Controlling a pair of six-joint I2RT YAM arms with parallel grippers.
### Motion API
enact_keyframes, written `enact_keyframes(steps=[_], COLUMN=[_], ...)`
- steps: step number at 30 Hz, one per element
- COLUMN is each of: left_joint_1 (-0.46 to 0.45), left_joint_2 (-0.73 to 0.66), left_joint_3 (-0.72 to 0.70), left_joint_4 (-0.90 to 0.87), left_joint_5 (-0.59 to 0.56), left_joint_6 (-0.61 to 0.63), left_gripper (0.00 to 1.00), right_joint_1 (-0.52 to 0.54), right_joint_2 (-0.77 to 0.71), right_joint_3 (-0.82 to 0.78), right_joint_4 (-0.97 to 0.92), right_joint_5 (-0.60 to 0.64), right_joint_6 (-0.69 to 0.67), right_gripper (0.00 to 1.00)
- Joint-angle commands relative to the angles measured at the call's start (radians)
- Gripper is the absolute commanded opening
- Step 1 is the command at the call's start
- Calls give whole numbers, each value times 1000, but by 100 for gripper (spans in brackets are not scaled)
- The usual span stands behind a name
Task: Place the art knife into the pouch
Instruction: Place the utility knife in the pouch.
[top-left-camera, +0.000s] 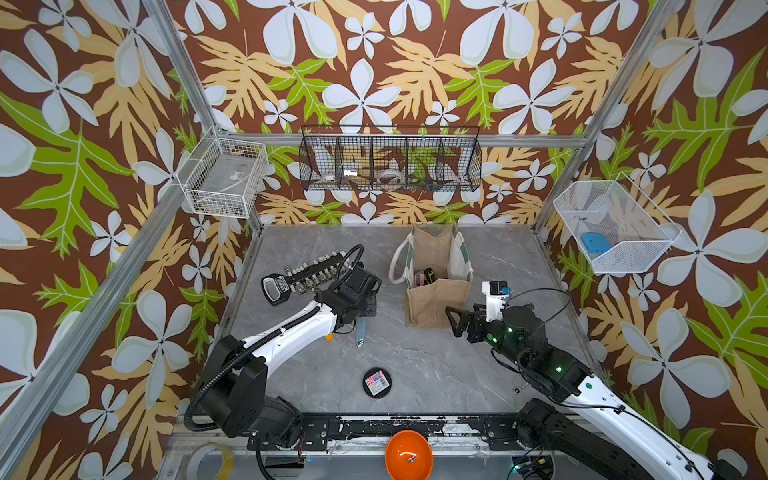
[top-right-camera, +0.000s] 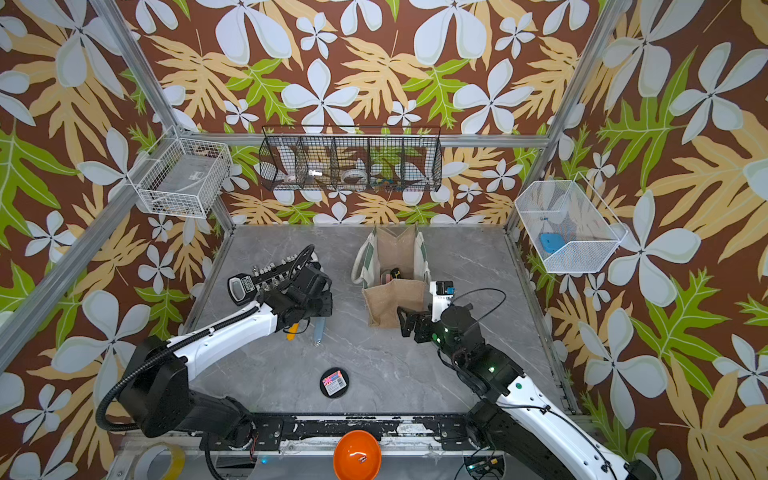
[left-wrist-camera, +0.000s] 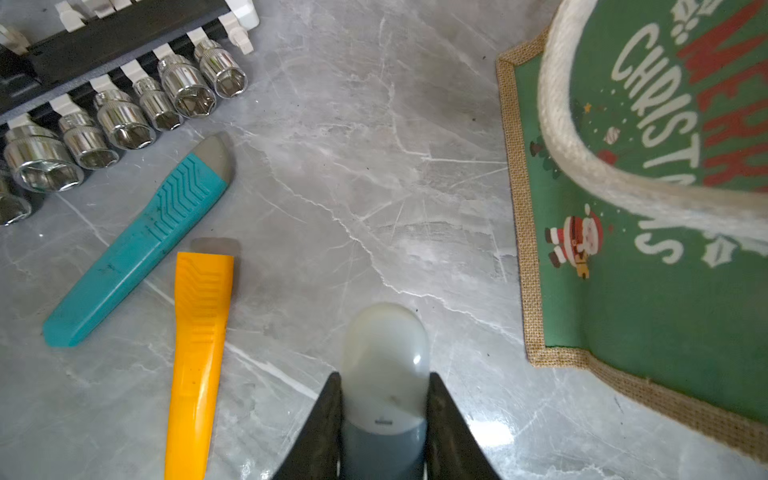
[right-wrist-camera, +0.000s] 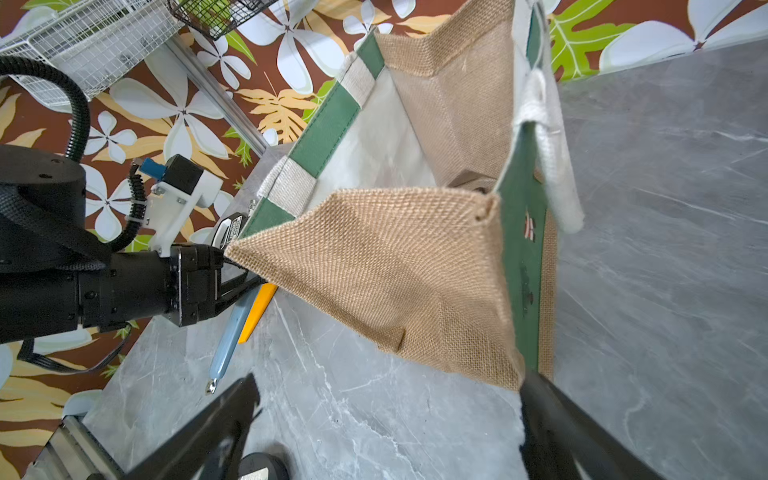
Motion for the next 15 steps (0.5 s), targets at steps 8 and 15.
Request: enact_keyframes(steps=[8,15], left_joint_1=[-49,-53], left_joint_2=[-33,-24], left_joint_3=[74,183], left_joint_4=[-44,-82], left_joint_5=[-20,9], left_joint_6=[0,9], left_gripper=[24,23], right_joint_1=[2,1], right_joint_2=[-10,-17], right_joint_3=[-6,0], right_joint_4=[17,14], right_joint_5=[14,12], right_joint_6=[19,16], right_gripper=[98,98])
